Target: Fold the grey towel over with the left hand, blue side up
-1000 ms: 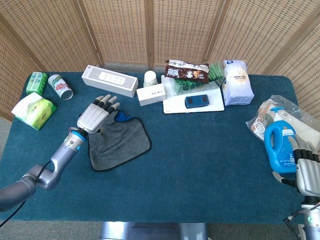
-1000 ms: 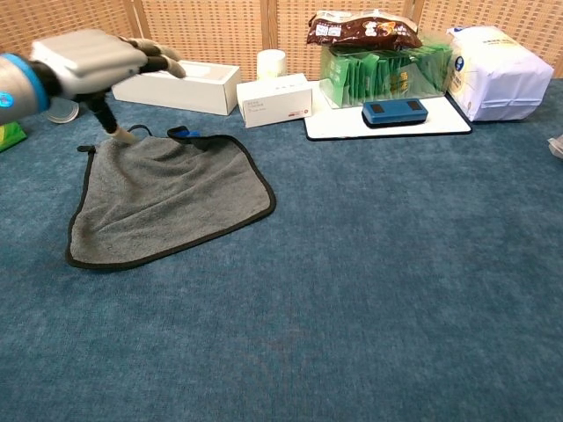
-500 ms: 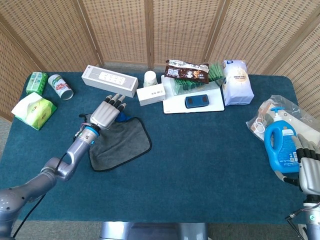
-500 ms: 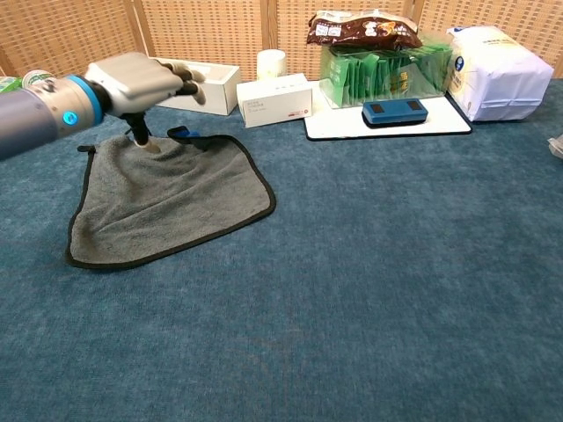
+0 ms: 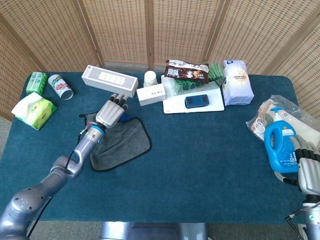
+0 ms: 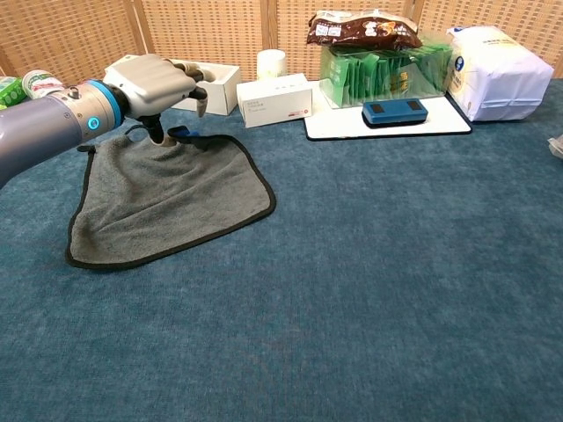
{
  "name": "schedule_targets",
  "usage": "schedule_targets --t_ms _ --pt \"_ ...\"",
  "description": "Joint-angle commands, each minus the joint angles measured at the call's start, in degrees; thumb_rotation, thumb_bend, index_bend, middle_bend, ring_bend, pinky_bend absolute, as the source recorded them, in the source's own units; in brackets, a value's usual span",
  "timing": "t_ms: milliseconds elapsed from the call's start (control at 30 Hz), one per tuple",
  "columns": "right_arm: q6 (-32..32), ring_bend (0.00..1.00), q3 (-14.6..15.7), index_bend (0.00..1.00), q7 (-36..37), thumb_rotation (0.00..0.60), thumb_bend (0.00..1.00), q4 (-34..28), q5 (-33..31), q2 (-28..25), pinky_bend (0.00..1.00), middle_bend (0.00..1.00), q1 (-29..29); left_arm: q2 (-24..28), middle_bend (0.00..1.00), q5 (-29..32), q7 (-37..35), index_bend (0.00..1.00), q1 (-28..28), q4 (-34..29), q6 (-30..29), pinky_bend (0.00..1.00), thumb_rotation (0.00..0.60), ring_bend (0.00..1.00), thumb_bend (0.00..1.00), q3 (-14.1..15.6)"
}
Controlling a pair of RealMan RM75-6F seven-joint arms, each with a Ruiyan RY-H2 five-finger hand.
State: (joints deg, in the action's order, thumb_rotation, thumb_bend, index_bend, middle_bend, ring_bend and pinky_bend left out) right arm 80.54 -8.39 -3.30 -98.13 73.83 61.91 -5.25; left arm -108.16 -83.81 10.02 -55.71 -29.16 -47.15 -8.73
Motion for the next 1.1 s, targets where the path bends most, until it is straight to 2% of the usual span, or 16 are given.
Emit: schedule_targets --t_ms 33,167,367,533,933,1100 --pt "-0.1 0.0 0.1 0.0 -0.15 0.6 0.0 -0.08 0.04 -0.02 0.0 0.0 -0.05 -0.77 0.0 -0.33 -1.08 0.36 -0.24 0.72 -0.85 0.21 0.6 0.0 0.33 0.53" --pt "-0.1 0.0 0.15 0.0 -0.06 0.6 0.0 -0.21 0.04 -0.13 0.0 0.0 -0.04 -1.49 0.0 -0.74 -1.67 0.42 -0.29 1.58 -1.83 0.22 0.6 0.01 0.35 1.12" --pt "-0.47 0.0 0.36 0.0 0.23 0.6 0.0 -0.31 0.14 -0.25 0.0 0.0 -0.13 -2.62 0.0 -0.87 -1.65 0.57 -0.4 2.94 -3.05 0.24 0.6 0.02 0.38 1.54" --pt "-0.87 0.0 0.53 0.0 0.18 0.6 0.0 -0.29 0.12 -0.28 0.0 0.0 -0.29 -3.35 0.0 -1.02 -1.34 0.65 -0.64 4.16 -3.54 0.26 0.6 0.03 0.44 1.92" --pt "-1.19 0.0 0.89 0.0 0.27 0.6 0.0 -0.45 0.39 -0.32 0.0 0.0 -0.41 -4.08 0.0 -0.99 -0.27 0.69 -0.72 5.69 -4.67 0.29 0.6 0.03 0.61 2.39" --pt "-1.14 0.0 0.92 0.0 0.6 0.6 0.0 -0.54 0.5 -0.42 0.0 0.0 -0.39 -3.71 0.0 -0.79 -0.18 0.71 -0.29 4.93 -5.07 0.29 0.6 0.03 0.64 2.5"
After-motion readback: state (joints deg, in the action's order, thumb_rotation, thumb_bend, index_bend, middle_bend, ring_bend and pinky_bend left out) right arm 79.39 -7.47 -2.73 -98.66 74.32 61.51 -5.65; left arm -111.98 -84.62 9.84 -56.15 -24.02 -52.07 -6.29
